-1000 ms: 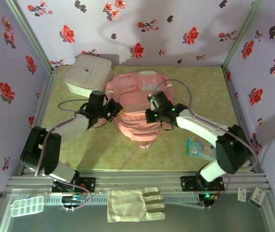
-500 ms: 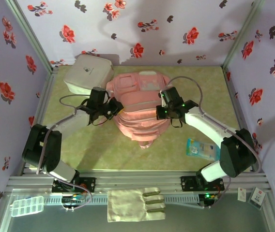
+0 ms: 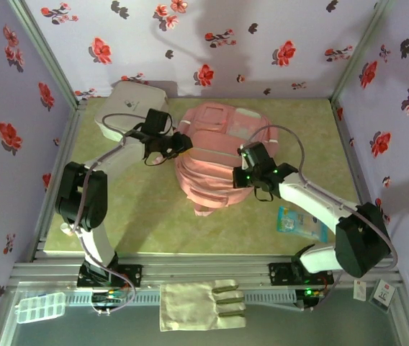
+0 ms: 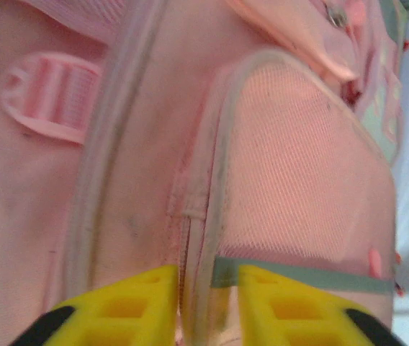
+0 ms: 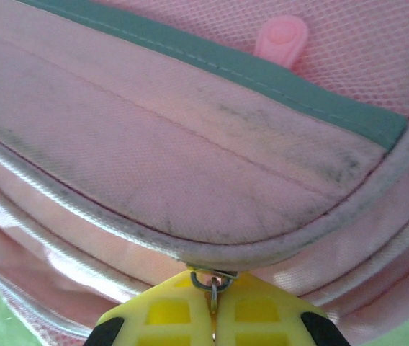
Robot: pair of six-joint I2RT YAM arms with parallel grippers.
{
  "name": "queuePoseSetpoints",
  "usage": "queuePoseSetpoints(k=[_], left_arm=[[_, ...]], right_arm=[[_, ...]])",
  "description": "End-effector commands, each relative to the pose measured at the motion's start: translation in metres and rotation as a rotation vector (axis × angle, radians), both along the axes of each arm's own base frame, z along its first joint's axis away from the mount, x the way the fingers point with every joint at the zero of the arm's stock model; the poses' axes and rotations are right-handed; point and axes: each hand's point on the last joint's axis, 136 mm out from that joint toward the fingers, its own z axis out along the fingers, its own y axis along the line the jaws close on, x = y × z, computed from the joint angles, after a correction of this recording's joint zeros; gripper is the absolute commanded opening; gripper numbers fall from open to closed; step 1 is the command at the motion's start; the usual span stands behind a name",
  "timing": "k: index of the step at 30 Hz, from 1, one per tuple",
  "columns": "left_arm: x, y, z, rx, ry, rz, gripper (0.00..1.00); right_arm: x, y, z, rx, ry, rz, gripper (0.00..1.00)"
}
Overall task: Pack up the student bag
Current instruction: Zip the student bag at the center of the table.
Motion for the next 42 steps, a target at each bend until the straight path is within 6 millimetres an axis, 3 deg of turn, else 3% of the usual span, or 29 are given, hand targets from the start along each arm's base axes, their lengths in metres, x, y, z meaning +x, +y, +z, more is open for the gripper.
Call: queuePoseSetpoints(k=[1,7,11,14,19,23,26,30,36,42], left_arm=[[0.008,0.031,0.004,0.075,-0.02,0.054,0.4],[-0.017,0.03,0.021,-0.079,-0.005,0.119,0.55],[-0.026,0.006,0.026,-0.293,0.029,0.161,0.56],[-0.026,-0.006,0.023,-0.36,0.042,0.179,0.56],[-0.021,-0.016,0.005,-0.349,0.082,0.183,0.46],[-0.018,-0.015,-0.007,-0.329,0.098,0.203,0.27],[-0.019,-0.009,-0.013,-0.281,0.096,0.211,0.13],[-0.022,0.006,-0.018,-0.174,0.08,0.199,0.0],[-0.023,0.01,-0.017,-0.105,0.062,0.12,0.0],[-0.026,0.009,-0.025,-0.034,0.07,0.036,0.0]], right_arm=[[0.003,0.025,0.011,0.082,-0.002,0.012,0.0],[0.007,0.061,0.02,0.171,-0.004,0.076,0.0],[0.007,0.07,0.02,0.194,-0.003,0.1,0.0],[0.007,0.074,0.021,0.203,-0.002,0.111,0.0],[0.006,0.073,0.021,0.203,-0.004,0.109,0.0],[0.006,0.07,0.02,0.189,-0.012,0.102,0.0],[0.006,0.049,0.01,0.075,-0.036,0.095,0.01],[0.009,0.001,-0.001,-0.033,-0.042,0.047,0.02],[0.027,-0.046,-0.002,-0.072,-0.046,-0.03,0.03],[0.059,-0.065,0.0,-0.104,-0.032,-0.112,0.03]])
